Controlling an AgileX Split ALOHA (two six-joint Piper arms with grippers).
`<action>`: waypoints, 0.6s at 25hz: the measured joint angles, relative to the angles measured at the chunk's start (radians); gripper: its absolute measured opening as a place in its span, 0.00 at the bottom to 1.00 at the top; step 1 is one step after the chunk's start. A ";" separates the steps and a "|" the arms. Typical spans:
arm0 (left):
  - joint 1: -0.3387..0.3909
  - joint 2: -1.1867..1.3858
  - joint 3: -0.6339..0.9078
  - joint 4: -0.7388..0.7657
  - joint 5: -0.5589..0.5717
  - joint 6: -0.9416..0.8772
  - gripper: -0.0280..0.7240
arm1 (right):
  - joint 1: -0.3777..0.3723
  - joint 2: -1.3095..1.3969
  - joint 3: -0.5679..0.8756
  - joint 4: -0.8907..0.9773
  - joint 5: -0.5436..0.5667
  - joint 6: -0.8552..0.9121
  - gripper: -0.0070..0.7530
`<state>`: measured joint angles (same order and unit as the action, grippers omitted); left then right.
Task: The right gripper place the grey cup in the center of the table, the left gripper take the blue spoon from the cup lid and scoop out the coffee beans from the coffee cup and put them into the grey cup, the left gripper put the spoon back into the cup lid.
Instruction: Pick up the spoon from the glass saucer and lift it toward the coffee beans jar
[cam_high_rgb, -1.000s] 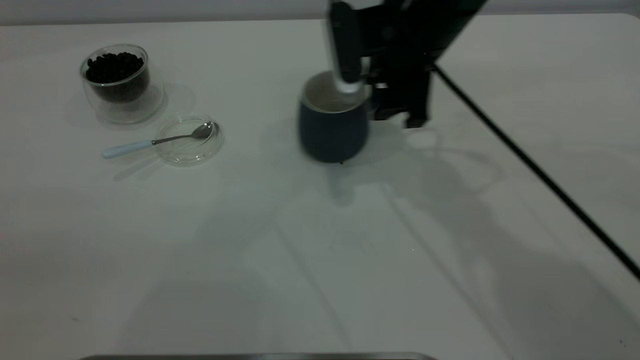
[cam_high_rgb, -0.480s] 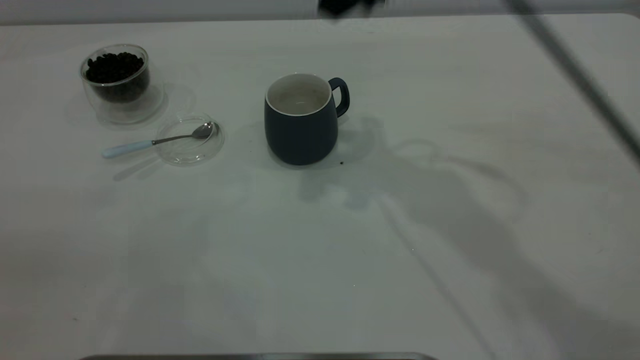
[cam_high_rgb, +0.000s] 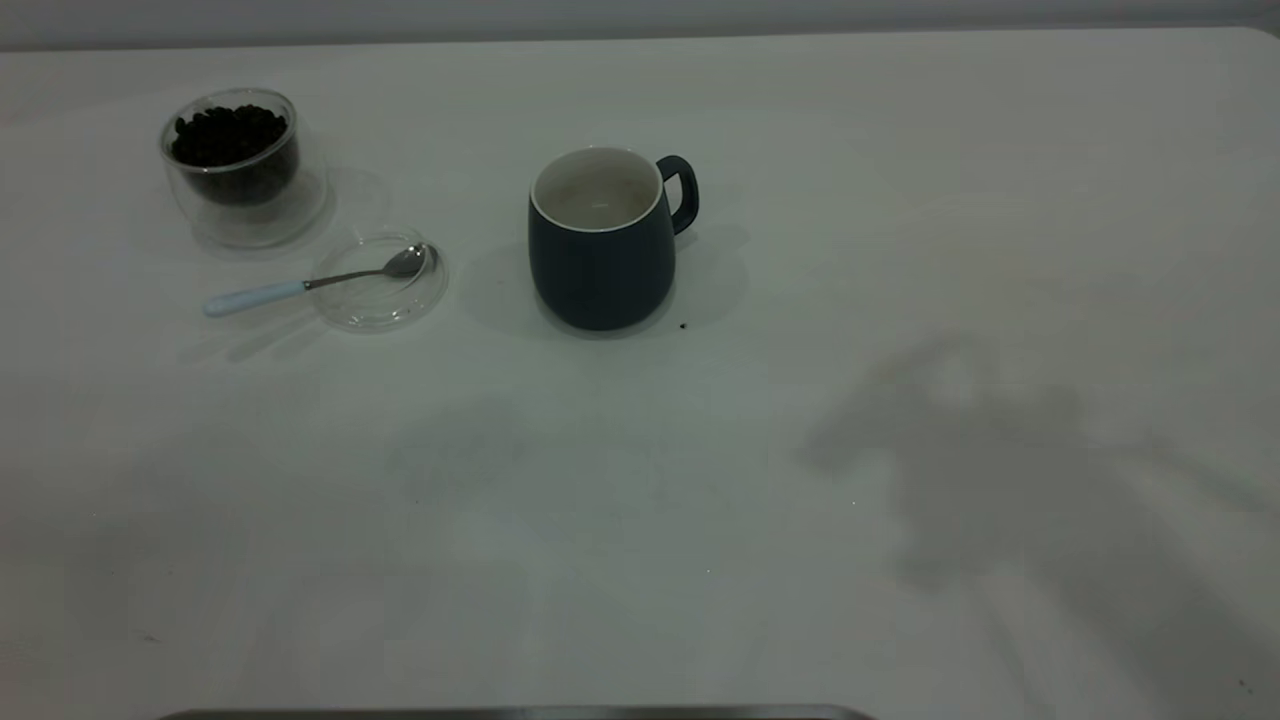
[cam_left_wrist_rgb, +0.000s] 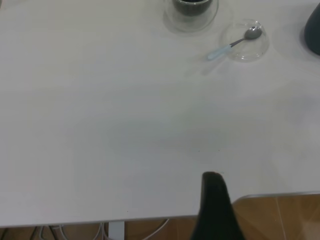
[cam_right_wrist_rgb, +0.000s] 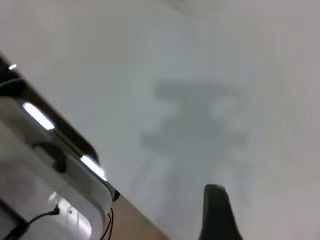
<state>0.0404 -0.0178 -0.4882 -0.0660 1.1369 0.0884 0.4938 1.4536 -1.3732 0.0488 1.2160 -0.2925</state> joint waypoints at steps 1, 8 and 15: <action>0.000 0.000 0.000 0.000 0.000 0.000 0.82 | 0.000 -0.026 0.012 -0.033 0.007 0.061 0.61; 0.000 0.000 0.000 0.000 0.000 0.003 0.82 | -0.002 -0.292 0.238 -0.065 0.016 0.106 0.61; 0.000 0.000 0.000 0.000 0.000 0.003 0.82 | -0.019 -0.596 0.529 -0.043 0.023 0.218 0.61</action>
<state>0.0404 -0.0178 -0.4882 -0.0656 1.1369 0.0910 0.4744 0.8578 -0.8441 0.0057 1.2385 -0.0747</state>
